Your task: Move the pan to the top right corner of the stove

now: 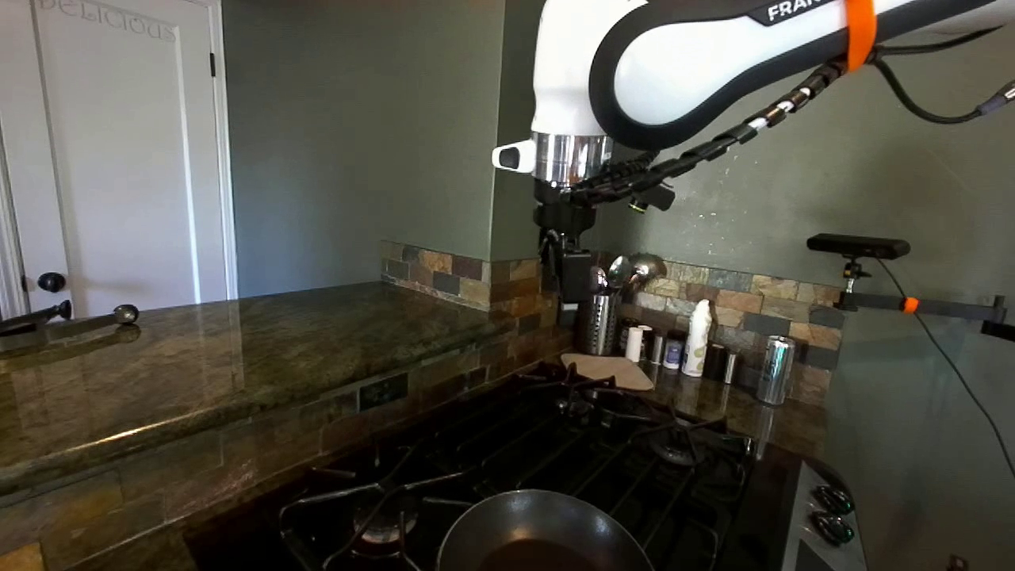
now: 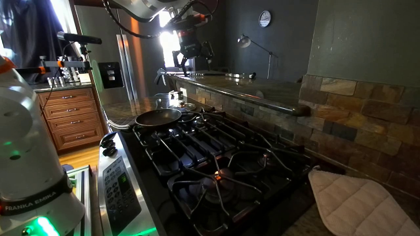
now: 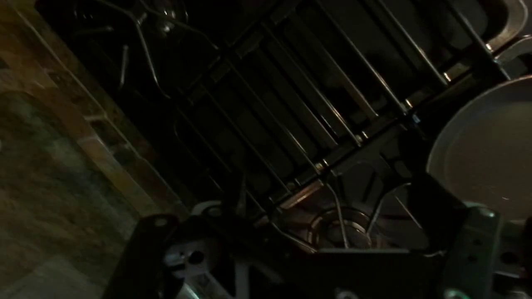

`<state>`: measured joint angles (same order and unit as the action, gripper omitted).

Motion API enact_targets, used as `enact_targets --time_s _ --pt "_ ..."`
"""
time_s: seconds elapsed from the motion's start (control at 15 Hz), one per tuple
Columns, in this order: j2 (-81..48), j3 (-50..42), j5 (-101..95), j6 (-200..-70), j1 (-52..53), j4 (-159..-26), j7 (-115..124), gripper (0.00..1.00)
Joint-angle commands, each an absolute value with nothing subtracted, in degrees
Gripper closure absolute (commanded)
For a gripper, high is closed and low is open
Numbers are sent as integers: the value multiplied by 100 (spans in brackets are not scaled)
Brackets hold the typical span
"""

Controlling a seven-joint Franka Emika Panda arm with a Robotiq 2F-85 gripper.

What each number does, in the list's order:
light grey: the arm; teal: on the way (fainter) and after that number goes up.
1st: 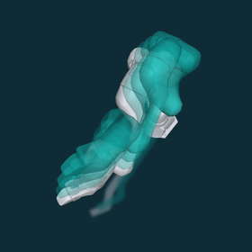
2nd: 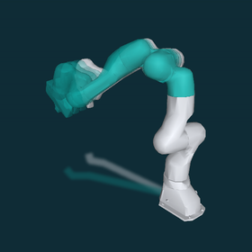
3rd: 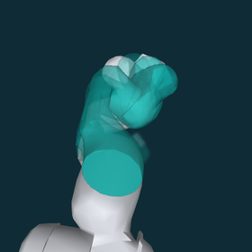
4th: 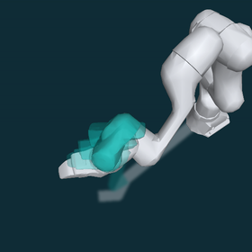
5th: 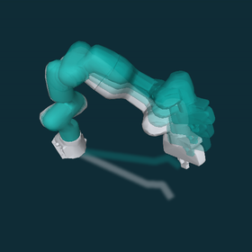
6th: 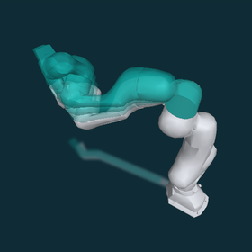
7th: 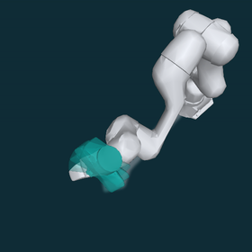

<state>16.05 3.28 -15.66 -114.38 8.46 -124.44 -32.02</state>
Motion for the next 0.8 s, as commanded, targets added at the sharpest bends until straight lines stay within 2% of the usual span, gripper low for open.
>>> enact_targets --time_s 0.0,0.27,0.33,0.73 --pt "1404 265 -883 -11496 1126 -12295 -4170 0" --pt "1135 276 -341 -11253 1246 -12104 -5287 0" --pt "1363 388 -605 -11452 1111 -12316 -4762 0" --pt "1184 396 -477 -11448 1112 -12206 -5162 0"
